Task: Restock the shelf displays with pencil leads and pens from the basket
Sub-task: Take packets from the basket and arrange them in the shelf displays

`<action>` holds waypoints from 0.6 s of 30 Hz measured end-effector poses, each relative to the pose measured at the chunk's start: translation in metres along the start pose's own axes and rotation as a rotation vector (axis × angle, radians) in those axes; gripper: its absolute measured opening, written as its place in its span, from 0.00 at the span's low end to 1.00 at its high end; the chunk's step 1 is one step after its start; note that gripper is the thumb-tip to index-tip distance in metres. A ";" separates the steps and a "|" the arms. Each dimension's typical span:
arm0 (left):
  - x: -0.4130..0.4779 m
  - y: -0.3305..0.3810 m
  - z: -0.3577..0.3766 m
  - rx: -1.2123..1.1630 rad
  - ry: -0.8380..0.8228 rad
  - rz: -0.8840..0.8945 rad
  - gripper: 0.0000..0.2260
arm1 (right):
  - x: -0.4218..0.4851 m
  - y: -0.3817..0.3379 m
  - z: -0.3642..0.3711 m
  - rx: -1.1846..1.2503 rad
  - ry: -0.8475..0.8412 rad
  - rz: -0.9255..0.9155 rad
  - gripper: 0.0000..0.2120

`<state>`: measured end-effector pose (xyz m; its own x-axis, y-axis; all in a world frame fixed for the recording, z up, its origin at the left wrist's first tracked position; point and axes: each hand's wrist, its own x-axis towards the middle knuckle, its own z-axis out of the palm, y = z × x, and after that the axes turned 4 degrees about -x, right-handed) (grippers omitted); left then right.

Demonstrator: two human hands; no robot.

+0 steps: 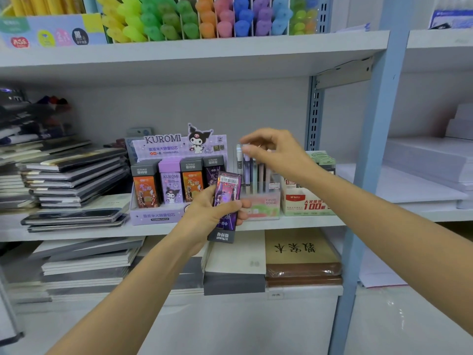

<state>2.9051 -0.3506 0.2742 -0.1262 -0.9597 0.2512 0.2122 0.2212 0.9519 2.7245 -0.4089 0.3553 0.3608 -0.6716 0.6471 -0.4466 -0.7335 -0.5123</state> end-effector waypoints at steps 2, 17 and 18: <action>0.000 0.001 0.006 0.038 -0.039 0.001 0.12 | -0.009 -0.007 0.005 0.048 -0.216 0.012 0.15; -0.013 0.016 -0.029 -0.067 0.351 0.187 0.20 | -0.048 -0.005 0.019 0.142 -0.487 0.115 0.11; -0.015 0.016 -0.028 -0.041 0.352 0.207 0.21 | -0.047 -0.009 0.023 0.140 -0.432 0.096 0.13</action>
<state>2.9371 -0.3378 0.2812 0.2609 -0.8980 0.3542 0.2378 0.4154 0.8780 2.7306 -0.3735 0.3162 0.6447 -0.6973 0.3134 -0.3907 -0.6529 -0.6490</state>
